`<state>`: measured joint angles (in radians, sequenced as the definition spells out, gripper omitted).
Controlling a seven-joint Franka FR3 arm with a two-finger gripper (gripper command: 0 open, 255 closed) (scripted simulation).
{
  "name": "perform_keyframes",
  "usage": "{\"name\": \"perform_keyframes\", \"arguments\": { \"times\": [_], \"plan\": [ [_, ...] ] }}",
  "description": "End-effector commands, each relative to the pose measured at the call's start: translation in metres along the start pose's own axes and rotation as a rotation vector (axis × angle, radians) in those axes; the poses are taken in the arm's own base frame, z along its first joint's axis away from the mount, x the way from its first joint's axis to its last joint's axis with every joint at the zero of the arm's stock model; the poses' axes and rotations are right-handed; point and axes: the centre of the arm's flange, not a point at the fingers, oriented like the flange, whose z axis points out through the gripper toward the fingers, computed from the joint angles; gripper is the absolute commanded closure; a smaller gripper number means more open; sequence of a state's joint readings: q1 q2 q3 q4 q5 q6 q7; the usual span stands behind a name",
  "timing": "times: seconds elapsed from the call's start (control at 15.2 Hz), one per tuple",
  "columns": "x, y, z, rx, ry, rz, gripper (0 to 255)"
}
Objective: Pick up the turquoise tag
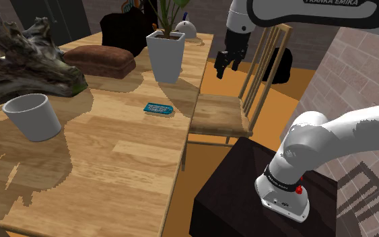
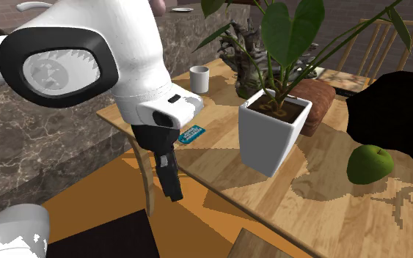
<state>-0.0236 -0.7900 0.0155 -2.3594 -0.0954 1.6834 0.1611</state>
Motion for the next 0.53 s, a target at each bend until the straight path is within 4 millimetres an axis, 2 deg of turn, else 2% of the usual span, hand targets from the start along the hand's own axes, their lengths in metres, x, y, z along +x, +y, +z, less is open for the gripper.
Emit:
{"name": "perform_keyframes", "arguments": {
  "times": [0.0, 0.46],
  "plan": [
    [0.000, 0.000, 0.000, 0.000, 0.000, 0.000, 0],
    [0.047, -0.076, 0.015, 0.036, -0.033, -0.155, 0]
  ]
}}
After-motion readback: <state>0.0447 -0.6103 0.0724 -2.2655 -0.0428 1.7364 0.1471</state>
